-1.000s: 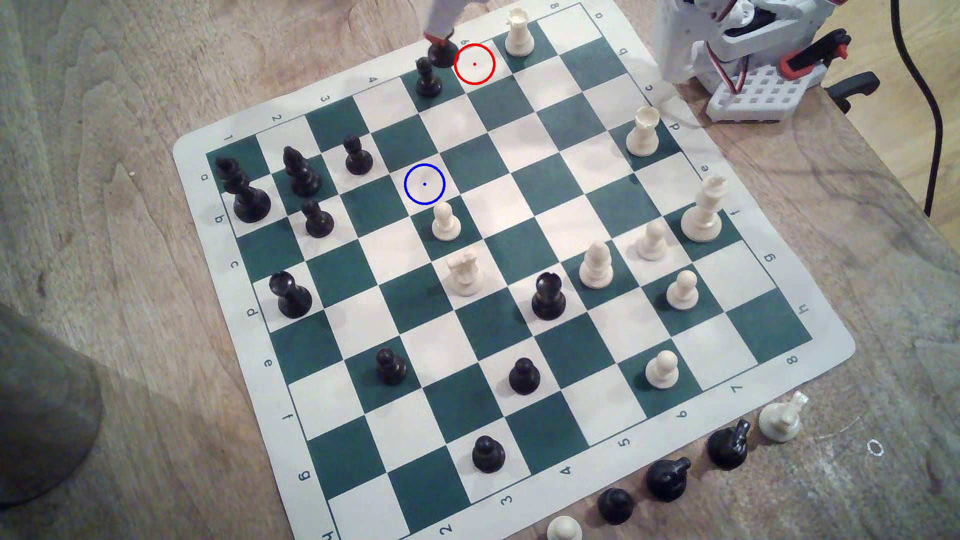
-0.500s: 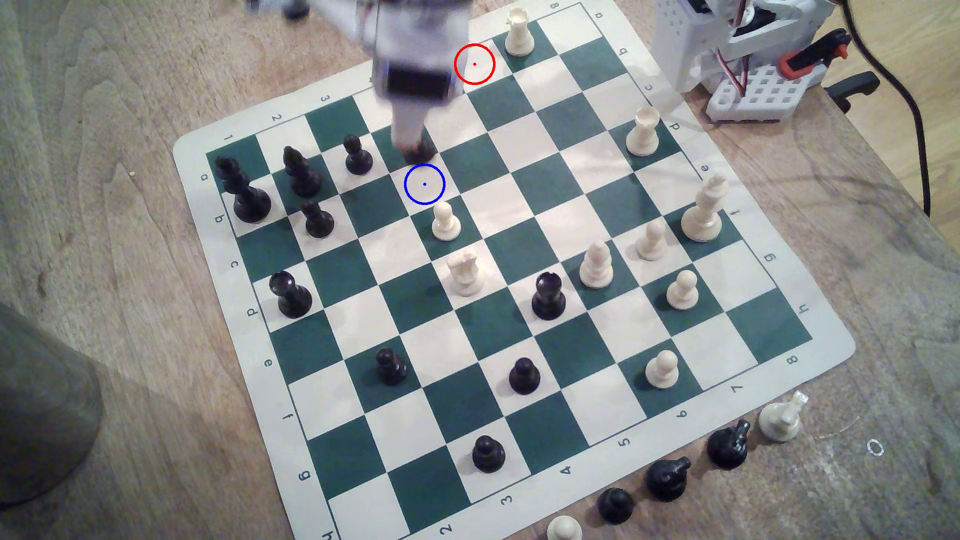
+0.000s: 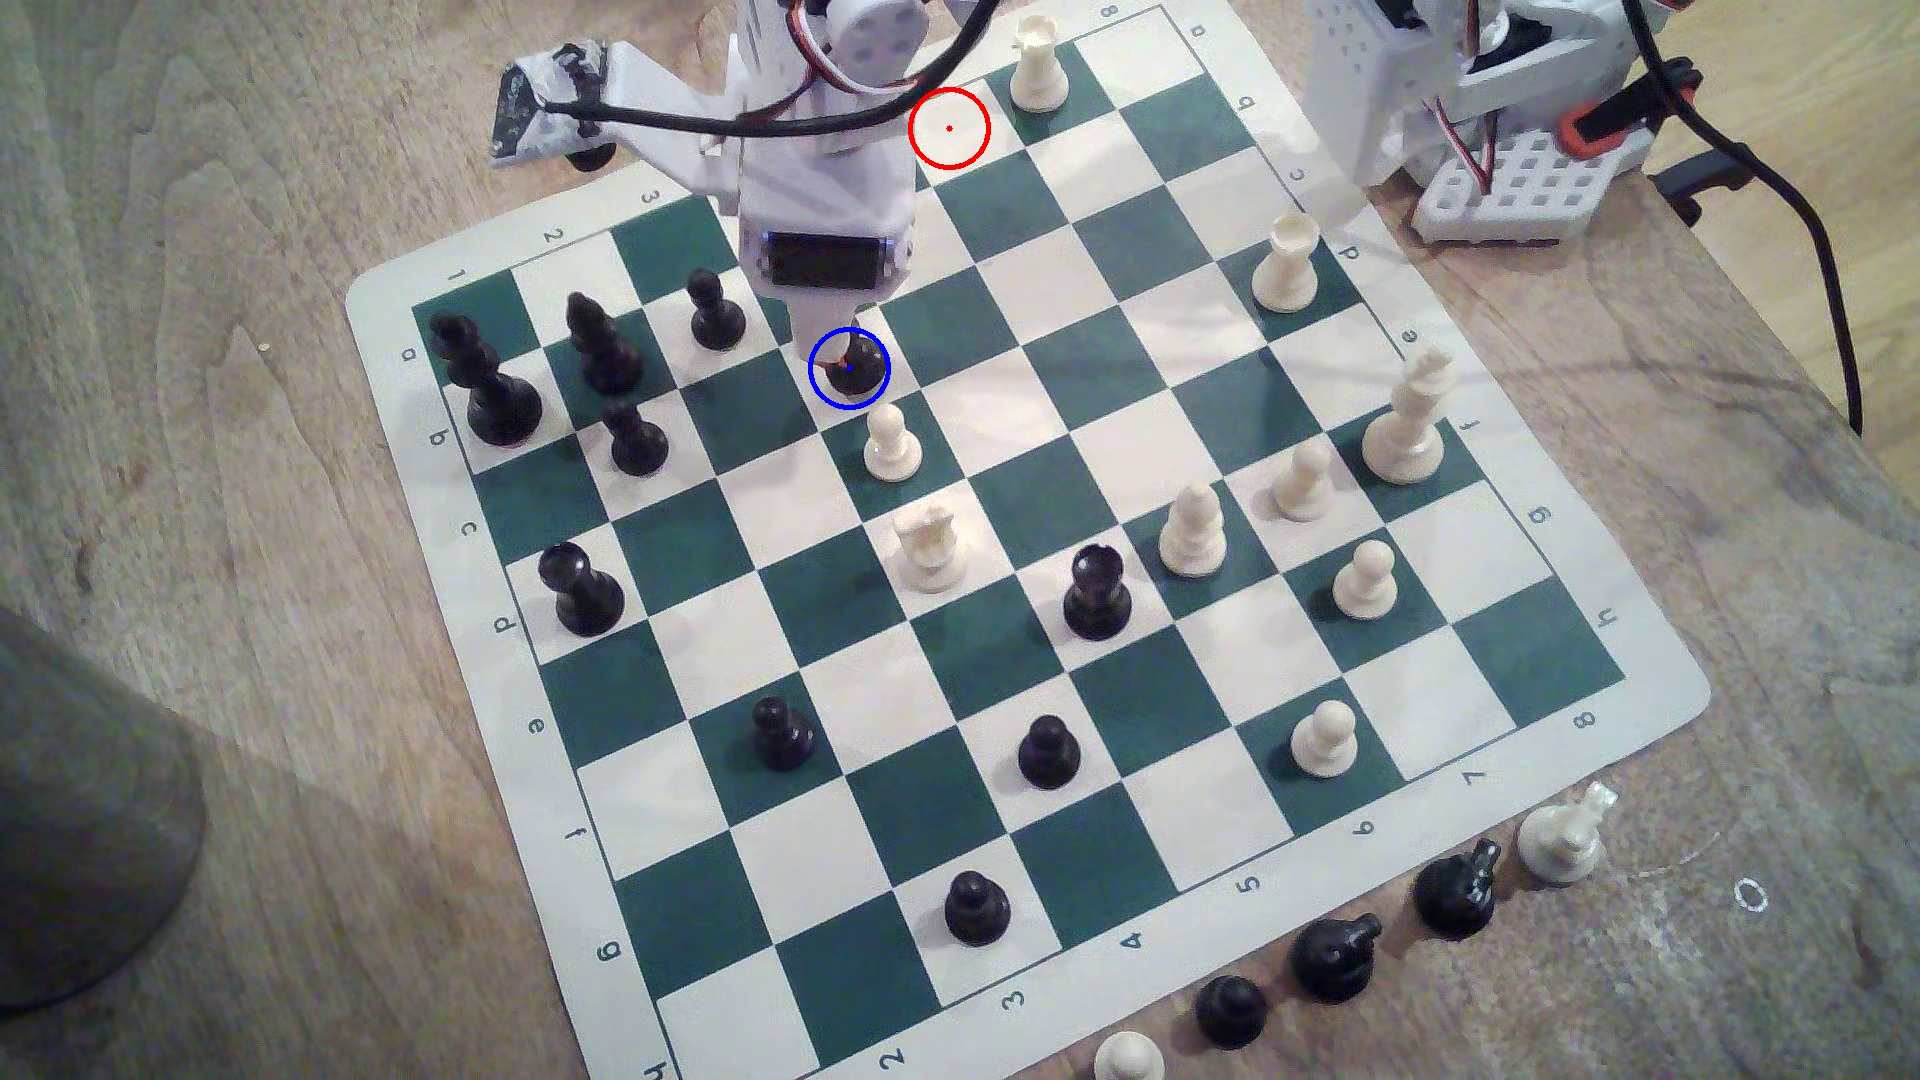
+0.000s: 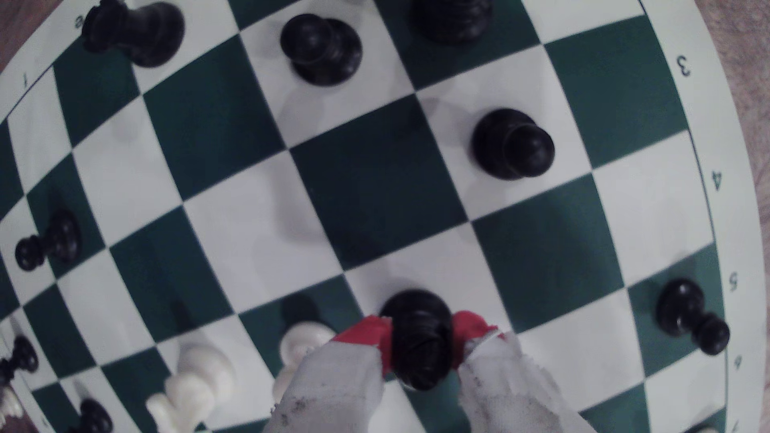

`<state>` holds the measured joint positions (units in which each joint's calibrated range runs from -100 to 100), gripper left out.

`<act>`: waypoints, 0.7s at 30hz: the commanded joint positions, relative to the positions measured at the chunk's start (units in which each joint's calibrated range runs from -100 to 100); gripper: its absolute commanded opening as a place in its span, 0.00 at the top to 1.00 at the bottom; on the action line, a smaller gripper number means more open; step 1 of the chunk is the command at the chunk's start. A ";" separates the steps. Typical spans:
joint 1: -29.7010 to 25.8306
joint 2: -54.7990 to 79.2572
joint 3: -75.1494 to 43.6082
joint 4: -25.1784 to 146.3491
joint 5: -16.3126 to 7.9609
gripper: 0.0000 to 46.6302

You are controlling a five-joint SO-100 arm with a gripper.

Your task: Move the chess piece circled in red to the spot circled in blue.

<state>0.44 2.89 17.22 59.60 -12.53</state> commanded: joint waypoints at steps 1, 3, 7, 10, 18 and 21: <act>0.30 -0.60 -3.25 -0.72 -0.20 1.00; 0.30 -0.43 -2.80 -1.37 -0.24 1.00; 0.54 -0.26 -2.62 -1.78 -0.24 1.00; 0.85 0.00 -2.62 -1.94 -0.20 1.00; 1.00 0.08 -1.80 -1.94 0.05 0.99; 1.00 0.00 -1.62 -1.29 0.24 0.77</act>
<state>0.88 3.90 17.22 58.33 -12.53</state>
